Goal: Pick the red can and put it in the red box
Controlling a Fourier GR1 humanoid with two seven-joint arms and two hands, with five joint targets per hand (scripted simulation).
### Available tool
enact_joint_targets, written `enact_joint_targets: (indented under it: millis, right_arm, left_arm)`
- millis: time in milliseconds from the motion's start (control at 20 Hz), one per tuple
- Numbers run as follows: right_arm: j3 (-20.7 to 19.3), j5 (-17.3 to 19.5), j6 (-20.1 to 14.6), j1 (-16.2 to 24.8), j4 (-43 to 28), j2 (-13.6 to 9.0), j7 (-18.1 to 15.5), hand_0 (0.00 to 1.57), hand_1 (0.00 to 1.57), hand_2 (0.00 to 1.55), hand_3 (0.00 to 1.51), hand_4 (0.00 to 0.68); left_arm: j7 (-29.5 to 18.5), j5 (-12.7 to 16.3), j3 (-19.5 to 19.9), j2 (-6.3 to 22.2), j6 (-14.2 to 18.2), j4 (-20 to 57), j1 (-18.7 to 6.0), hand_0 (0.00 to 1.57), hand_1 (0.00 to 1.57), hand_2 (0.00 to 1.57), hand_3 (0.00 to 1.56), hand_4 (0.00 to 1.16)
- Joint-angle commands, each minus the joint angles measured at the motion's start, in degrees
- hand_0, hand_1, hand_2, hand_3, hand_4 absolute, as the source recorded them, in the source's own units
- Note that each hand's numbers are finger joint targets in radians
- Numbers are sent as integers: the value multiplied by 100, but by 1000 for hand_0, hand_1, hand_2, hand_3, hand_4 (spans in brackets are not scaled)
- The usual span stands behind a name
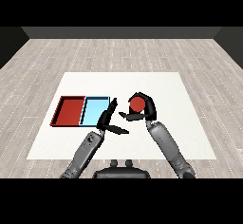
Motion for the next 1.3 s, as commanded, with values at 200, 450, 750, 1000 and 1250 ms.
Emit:
enact_joint_targets:
  millis: [200,450,750,1000,1250]
  right_arm:
    - [-2,398,295,368,-473,450,319,1464,1464,1432,1374,569]
    - [221,632,186,242,-4,803,38,1484,1484,1442,1371,560]
    - [434,380,-198,-150,130,813,101,1470,1470,1430,1372,546]
    - [805,233,-423,-363,289,815,161,1437,1437,1413,1365,531]
    - [832,-2,-400,-509,424,816,-58,1469,1469,1421,1366,511]
  left_arm:
    - [-317,73,-176,-2,219,334,83,0,0,0,0,0]
    - [-215,349,-180,-3,382,544,-326,0,0,0,0,0]
    - [101,287,40,-2,-2,217,-104,0,0,0,0,0]
    - [-249,479,-377,-2,513,474,-338,0,0,0,0,0]
    - [105,-205,-220,12,276,59,51,0,0,0,0,347]
